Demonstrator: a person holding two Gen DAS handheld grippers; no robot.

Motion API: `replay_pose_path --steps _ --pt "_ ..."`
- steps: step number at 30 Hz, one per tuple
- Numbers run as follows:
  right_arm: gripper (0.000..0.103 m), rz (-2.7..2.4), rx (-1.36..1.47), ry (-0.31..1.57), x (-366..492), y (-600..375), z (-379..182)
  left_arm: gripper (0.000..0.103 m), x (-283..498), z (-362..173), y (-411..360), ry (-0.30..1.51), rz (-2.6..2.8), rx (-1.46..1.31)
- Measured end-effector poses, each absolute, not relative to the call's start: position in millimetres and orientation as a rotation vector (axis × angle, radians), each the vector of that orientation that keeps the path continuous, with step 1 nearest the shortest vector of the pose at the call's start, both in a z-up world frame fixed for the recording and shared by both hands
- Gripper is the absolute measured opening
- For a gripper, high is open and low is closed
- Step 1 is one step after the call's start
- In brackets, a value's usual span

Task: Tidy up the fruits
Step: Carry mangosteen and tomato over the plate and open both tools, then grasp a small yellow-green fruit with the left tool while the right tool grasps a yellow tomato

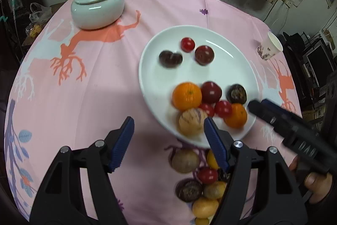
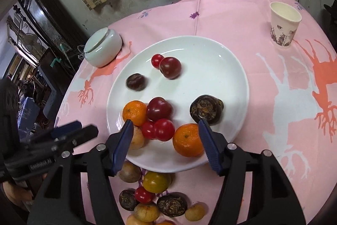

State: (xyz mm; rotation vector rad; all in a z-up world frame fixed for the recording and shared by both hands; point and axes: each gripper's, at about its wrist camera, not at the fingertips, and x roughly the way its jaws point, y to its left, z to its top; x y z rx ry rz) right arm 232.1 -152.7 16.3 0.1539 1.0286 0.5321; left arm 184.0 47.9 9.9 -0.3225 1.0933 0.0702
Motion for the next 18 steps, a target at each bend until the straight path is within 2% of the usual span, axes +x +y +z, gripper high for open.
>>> replay_pose_path --steps 5,18 --pt "0.065 0.501 0.172 1.055 207 -179 15 0.073 153 3 45 1.129 0.067 -0.323" --pt "0.066 0.449 0.183 1.249 111 -235 -38 0.074 83 -23 29 1.239 0.061 -0.303"
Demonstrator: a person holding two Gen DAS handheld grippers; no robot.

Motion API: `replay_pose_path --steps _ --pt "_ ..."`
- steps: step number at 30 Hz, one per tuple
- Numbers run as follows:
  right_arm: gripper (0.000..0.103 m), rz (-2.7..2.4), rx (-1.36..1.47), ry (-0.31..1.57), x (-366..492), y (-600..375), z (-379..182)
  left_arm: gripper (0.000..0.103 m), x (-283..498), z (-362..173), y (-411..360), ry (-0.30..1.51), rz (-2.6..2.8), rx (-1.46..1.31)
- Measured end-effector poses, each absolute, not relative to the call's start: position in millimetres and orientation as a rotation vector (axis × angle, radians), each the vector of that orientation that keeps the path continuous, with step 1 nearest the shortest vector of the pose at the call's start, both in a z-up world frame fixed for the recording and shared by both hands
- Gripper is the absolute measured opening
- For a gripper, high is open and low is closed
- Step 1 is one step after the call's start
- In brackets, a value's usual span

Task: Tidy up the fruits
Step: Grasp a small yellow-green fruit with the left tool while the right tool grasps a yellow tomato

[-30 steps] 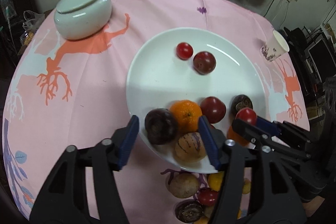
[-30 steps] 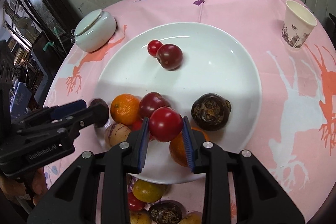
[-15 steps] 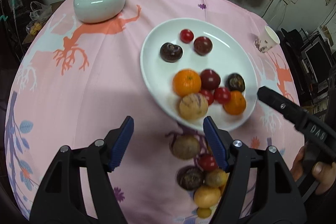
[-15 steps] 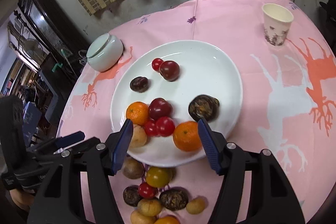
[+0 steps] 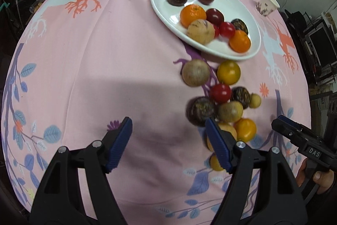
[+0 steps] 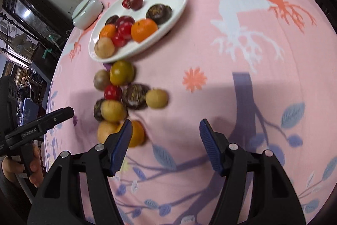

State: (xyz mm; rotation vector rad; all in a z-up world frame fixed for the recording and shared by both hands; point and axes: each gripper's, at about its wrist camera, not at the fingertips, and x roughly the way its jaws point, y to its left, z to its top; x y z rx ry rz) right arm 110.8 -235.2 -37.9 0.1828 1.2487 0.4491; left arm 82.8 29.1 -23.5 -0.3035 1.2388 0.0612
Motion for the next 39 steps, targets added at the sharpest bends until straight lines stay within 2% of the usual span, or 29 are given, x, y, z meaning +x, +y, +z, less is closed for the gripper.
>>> replay_pose_path --steps 18,21,22,25,32,33,34,39 --pt "0.067 0.473 0.172 1.251 83 -238 -32 0.076 49 -44 -37 1.299 -0.093 -0.219" --pt "0.067 0.473 0.174 1.254 79 -242 -31 0.07 48 -55 -48 1.307 -0.099 -0.189" --pt "0.067 0.471 0.172 1.254 76 -244 -31 0.06 48 -58 -52 1.311 -0.102 -0.176" --pt "0.067 0.467 0.173 1.261 72 -250 -33 0.044 48 -65 -60 1.325 -0.126 -0.155" --pt "0.067 0.457 0.166 1.285 64 -257 -39 0.044 53 -66 -64 1.301 -0.102 -0.144" --pt "0.067 0.459 0.164 1.287 63 -256 -38 0.042 53 -66 -65 1.294 -0.1 -0.136" --pt "0.067 0.461 0.161 1.289 62 -255 -38 0.028 53 -66 -66 1.284 -0.111 -0.133" --pt "0.067 0.482 0.149 1.292 63 -246 -37 0.027 48 -63 -66 1.289 -0.127 -0.116"
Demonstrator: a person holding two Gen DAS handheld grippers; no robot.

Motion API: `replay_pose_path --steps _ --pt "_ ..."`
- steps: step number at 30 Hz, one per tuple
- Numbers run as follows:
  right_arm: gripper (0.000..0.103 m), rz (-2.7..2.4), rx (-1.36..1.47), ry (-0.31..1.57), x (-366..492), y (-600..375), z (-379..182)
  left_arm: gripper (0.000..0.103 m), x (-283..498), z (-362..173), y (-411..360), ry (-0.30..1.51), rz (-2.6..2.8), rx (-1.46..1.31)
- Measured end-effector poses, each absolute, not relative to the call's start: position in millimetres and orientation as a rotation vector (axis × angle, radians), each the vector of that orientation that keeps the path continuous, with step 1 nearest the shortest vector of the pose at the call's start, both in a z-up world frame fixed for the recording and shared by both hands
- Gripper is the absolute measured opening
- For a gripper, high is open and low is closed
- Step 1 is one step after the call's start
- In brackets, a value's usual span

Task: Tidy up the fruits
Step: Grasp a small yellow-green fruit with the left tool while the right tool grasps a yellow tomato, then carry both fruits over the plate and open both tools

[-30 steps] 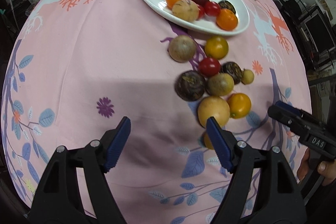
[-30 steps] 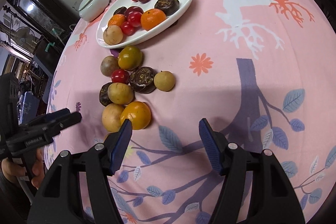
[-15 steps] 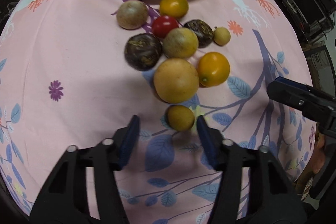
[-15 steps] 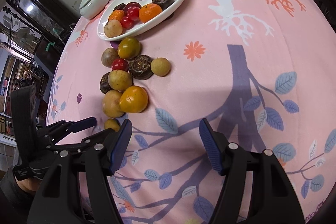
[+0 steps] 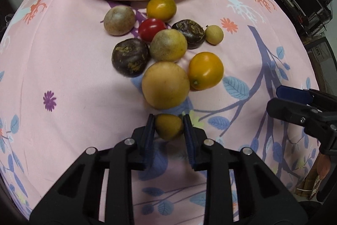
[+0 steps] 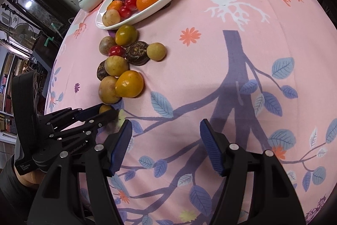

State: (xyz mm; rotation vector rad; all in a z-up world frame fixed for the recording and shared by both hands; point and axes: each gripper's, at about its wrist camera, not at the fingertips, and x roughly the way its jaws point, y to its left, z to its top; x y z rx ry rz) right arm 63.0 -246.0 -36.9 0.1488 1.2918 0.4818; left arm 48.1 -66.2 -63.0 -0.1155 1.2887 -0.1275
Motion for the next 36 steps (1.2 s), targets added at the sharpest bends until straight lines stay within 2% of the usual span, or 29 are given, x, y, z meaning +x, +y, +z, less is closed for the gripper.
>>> replay_pose_path --steps 8,13,20,24,29,36 --pt "0.067 0.555 -0.001 1.289 66 -202 -43 0.028 33 -41 -22 1.262 -0.068 -0.207" --pt "0.067 0.598 -0.166 1.274 73 -165 -53 0.028 32 -40 2 1.256 -0.025 -0.229" --pt "0.067 0.629 -0.227 1.248 88 -150 -56 0.028 33 -43 18 1.264 -0.013 -0.258" --pt "0.06 0.661 -0.235 1.251 93 -146 -58 0.028 36 -44 21 1.266 -0.012 -0.254" --pt "0.043 0.677 -0.224 1.236 96 -145 -57 0.028 41 -40 24 1.255 -0.009 -0.25" --pt "0.043 0.662 -0.125 1.234 99 -165 -47 0.028 47 -38 21 1.253 -0.015 -0.243"
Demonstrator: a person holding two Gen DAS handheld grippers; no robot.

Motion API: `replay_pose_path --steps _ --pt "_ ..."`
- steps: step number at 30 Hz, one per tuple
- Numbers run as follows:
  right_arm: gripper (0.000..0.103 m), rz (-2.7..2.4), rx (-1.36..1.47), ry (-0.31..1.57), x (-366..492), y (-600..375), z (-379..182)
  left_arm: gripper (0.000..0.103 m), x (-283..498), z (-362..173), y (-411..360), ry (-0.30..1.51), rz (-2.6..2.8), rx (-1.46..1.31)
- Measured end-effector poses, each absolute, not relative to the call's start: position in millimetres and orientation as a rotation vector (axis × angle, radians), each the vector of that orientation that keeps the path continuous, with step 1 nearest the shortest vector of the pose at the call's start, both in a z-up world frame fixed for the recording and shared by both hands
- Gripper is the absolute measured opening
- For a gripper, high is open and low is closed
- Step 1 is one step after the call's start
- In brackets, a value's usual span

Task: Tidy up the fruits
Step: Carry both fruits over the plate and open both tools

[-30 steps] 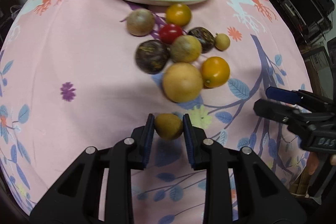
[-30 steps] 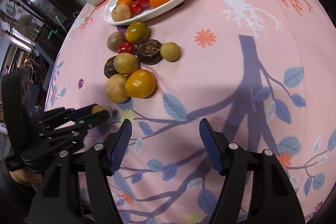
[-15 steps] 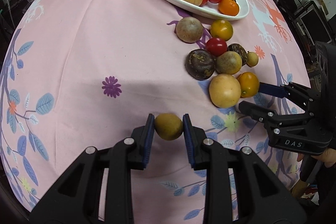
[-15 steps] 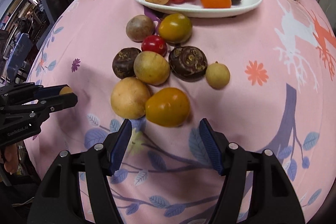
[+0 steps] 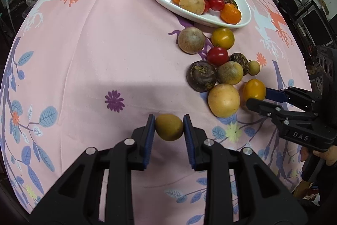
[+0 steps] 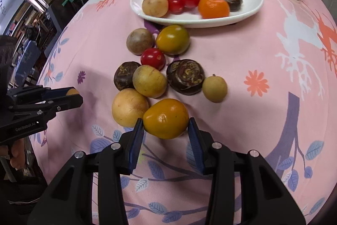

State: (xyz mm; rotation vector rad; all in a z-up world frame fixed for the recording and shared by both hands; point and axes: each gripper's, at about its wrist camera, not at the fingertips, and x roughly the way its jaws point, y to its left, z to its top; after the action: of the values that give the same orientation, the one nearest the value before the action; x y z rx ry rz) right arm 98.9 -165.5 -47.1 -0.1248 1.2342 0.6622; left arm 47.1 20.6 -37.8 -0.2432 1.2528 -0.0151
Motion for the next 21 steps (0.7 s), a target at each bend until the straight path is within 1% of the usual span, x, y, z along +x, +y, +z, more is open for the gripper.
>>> replay_pose_path --steps 6,12,17,21 --pt "0.043 0.619 -0.075 1.212 102 -187 -34 0.028 55 -26 16 1.227 -0.032 -0.226" --pt "0.043 0.607 0.007 1.144 113 -202 -6 0.028 73 -5 17 1.179 -0.053 -0.218" --pt "0.043 0.628 0.04 1.076 133 -195 18 0.028 106 16 18 1.127 -0.075 -0.209" --pt "0.043 0.636 0.038 1.046 161 -183 25 0.028 141 27 15 1.083 -0.082 -0.176"
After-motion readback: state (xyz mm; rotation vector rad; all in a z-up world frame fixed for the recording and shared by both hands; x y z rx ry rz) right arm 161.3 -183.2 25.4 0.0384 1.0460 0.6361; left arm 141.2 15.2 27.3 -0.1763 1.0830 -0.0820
